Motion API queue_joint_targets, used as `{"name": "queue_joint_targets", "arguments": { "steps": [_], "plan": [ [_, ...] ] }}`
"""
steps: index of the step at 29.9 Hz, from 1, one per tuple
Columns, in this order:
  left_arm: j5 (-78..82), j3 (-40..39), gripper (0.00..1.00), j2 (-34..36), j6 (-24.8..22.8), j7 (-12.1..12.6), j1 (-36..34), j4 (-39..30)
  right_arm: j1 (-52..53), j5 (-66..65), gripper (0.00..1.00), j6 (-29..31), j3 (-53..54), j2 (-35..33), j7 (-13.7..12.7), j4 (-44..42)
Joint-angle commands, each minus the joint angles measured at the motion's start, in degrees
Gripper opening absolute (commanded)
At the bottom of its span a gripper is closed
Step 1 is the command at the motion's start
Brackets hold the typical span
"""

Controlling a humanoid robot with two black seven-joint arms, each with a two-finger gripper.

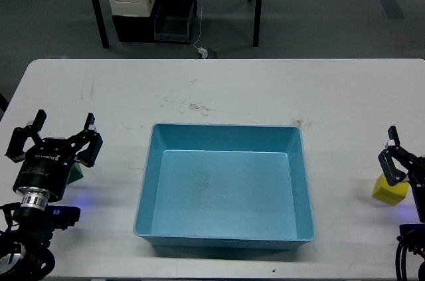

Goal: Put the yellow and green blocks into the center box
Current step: 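Raise the right gripper away from the yellow cube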

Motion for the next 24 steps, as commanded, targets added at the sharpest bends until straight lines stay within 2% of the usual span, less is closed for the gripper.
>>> {"name": "queue_joint_targets", "arguments": {
  "steps": [1,13,19,24],
  "plan": [
    [0.0,0.0,1.0,-1.05,-0.03,0.0,0.0,0.66,0.02,0.0,1.0,-0.06,-0.01,0.0,0.0,0.03],
    [0.0,0.0,1.0,-1.41,-0.12,0.0,0.0,1.19,1.85,-2.44,1.0,1.25,3.42,0.0,0.0,-1.2],
    [-0.09,-0.18,1.0,-1.58,-0.03,0.0,0.0,1.19,10.37,-14.74,1.0,1.34,3.42,-13.17,0.0,-7.34],
    [-0.09,-0.27,1.0,-1.67,-0.03,0.0,0.0,1.28,21.53,-28.18,1.0,-0.06,2.81,-19.24,-0.09,-9.99]
  ]
}}
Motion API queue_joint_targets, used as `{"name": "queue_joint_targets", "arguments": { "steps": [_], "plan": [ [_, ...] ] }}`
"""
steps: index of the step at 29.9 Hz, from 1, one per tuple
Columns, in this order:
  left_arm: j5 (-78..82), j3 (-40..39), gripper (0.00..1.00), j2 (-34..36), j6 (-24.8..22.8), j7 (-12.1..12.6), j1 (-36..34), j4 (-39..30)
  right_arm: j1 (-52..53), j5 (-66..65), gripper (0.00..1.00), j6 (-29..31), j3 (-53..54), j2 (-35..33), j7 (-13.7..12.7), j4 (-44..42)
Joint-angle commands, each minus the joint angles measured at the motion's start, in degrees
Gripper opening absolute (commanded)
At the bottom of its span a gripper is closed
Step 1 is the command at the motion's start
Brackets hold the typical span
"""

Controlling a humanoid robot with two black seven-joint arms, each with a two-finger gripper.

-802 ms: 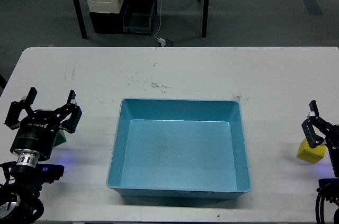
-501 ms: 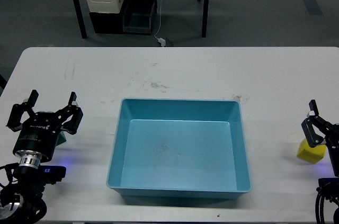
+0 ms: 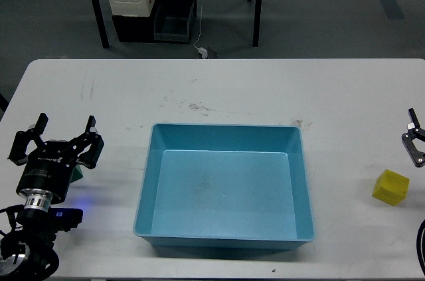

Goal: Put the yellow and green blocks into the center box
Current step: 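Raise the right gripper away from the yellow cube, then lower the right gripper onto the yellow cube and close it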

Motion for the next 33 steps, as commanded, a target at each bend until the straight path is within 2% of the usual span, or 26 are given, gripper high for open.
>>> {"name": "queue_joint_targets", "arguments": {
  "steps": [1,7,11,13,14,15,18,20,21,27,30,33],
  "plan": [
    [-0.09,-0.18,1.0,-0.08,0.01,0.0,0.0,0.08,9.73,-13.06,1.0,-2.84,-0.67,-3.91,-0.05,-1.91],
    [-0.09,-0.27,1.0,-0.08,0.01,0.0,0.0,0.34,24.67,-38.2,1.0,-16.81,-8.03,-4.35,0.03,-2.62],
    [-0.09,-0.35,1.0,-0.17,-0.08,0.0,0.0,0.52,32.76,-53.23,1.0,-17.89,-18.31,-8.38,0.91,-3.59],
    [-0.09,-0.35,1.0,-0.17,-0.08,0.0,0.0,0.61,36.28,-57.99,1.0,-17.89,-25.16,-12.24,3.01,-3.85],
    [-0.09,-0.35,1.0,-0.17,-0.08,0.0,0.0,0.61,38.56,-59.67,1.0,-17.8,-28.5,-14.01,4.94,-4.03],
    [-0.09,-0.35,1.0,-0.17,-0.08,0.0,0.0,0.61,41.11,-61.34,1.0,-17.8,-32.36,-16.29,8.17,-4.64],
    [-0.09,-0.35,1.0,-0.17,-0.08,0.0,0.0,0.78,48.23,-64.34,1.0,-17.71,-44.58,-22.71,23.1,-7.98],
    [-0.09,-0.35,1.0,-0.25,-0.08,0.0,0.0,1.22,53.58,-65.74,1.0,-17.53,-52.83,-26.05,32.15,-9.91],
    [-0.09,-0.35,1.0,-0.34,-0.08,0.0,0.0,1.22,56.14,-66.18,1.0,-17.1,-56.62,-27.72,34.19,-10.53],
    [-0.09,-0.35,1.0,-0.96,-0.08,0.0,0.0,1.4,73.97,-71.61,0.99,-8.5,-80.35,-36.16,34.19,-9.4],
    [-0.09,-0.44,1.0,-0.96,0.01,0.0,0.0,1.4,80.31,-80.83,0.99,-5.76,-87.57,-38.36,34.19,-6.94],
    [-0.09,-0.44,1.0,-0.96,-0.08,0.0,0.0,1.84,82.0,-89.72,0.99,-5.49,-91.37,-41.08,34.19,-2.99]
  ]
}}
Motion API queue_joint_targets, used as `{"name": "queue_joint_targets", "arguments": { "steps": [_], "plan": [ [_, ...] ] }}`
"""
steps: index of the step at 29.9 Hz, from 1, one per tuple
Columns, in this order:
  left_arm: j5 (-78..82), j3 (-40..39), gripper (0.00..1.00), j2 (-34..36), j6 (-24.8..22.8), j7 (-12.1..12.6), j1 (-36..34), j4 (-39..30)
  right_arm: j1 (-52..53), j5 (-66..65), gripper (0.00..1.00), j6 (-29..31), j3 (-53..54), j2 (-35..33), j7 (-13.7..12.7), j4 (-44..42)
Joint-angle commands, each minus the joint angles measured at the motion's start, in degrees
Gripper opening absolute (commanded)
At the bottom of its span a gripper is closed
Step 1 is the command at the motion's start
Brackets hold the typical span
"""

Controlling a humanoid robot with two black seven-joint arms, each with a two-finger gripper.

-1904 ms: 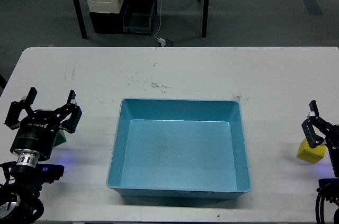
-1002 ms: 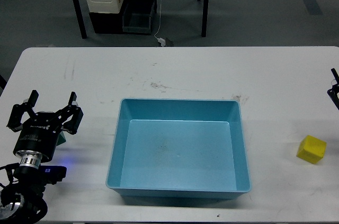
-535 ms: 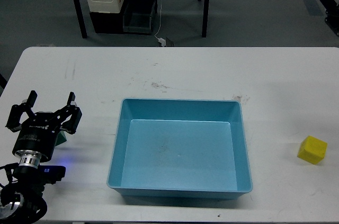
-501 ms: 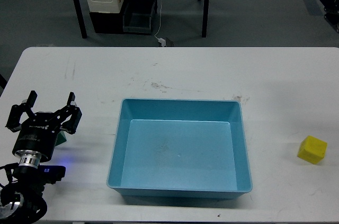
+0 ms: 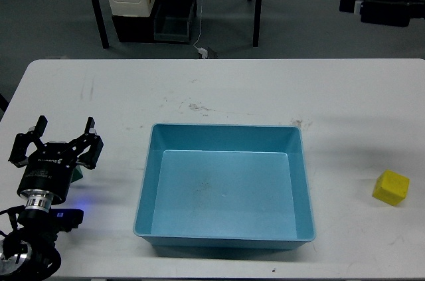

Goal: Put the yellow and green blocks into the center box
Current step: 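Lower the right gripper onto the yellow cube and close it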

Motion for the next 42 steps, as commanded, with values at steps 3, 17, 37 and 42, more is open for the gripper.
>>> {"name": "queue_joint_targets", "arguments": {
  "steps": [3,17,37,42],
  "plan": [
    [0.0,-0.07,1.0,-0.1,0.0,0.0,0.0,0.74,1.97,-17.16,0.99,0.78,-7.07,-5.38,-0.02,8.31],
    [0.0,-0.07,1.0,-0.89,0.0,0.0,0.0,1.62,-0.48,-28.61,0.99,0.87,-25.18,-5.91,-0.02,9.82],
    [0.0,-0.07,1.0,-0.89,0.0,0.0,0.0,1.62,-9.8,-27.91,0.99,0.43,-24.65,-0.29,-0.02,0.94],
    [0.0,-0.07,1.0,-0.89,0.0,0.0,0.0,1.62,-10.24,-27.82,0.99,0.43,-24.57,0.68,-0.02,1.2]
  ]
}}
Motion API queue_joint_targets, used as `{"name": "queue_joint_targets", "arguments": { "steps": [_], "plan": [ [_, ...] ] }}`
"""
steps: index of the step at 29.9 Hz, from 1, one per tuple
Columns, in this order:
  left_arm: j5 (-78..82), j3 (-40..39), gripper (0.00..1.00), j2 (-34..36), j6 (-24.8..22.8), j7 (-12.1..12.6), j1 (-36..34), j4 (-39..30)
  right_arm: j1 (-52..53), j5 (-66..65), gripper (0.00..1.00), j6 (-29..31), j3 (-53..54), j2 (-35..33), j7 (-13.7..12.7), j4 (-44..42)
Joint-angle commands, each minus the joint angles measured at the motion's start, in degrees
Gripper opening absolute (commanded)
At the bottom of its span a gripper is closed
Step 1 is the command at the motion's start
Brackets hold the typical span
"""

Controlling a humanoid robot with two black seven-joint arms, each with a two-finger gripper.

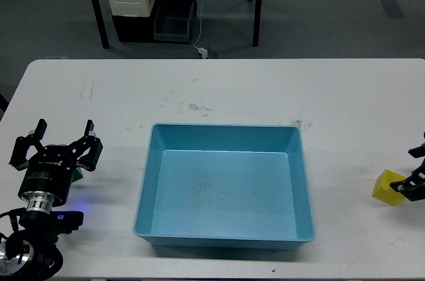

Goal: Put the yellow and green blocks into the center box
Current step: 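Lower the right gripper onto the yellow cube and close it, then lift the yellow cube and carry it over the blue box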

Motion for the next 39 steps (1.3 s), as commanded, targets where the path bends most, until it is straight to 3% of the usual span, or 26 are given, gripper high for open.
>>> {"name": "queue_joint_targets", "arguments": {
  "steps": [1,20,24,28,31,39],
  "plan": [
    [0.0,0.0,1.0,0.0,0.0,0.0,0.0,-0.01,-0.11,0.06,0.99,0.01,0.07,1.02,0.01,0.14],
    [0.0,0.09,1.0,0.0,0.09,0.0,0.0,-0.01,-3.18,-0.11,0.95,-0.17,-0.11,3.92,0.01,-2.84],
    [0.0,0.0,1.0,0.0,0.0,0.0,0.0,-0.01,-3.27,-0.11,0.82,-0.25,0.06,4.36,0.01,-2.93],
    [0.0,0.0,1.0,0.0,0.0,0.0,0.0,0.08,-3.36,-0.11,0.52,-0.26,-0.2,5.06,0.01,-3.46],
    [0.0,0.0,1.0,0.0,0.09,0.0,0.0,0.08,-3.44,-0.2,0.45,-0.17,-0.64,4.98,0.01,-3.9],
    [0.0,0.0,1.0,0.0,0.09,0.0,0.0,0.35,-2.04,-0.38,0.15,-0.43,0.68,4.98,0.01,-6.53]
  ]
}}
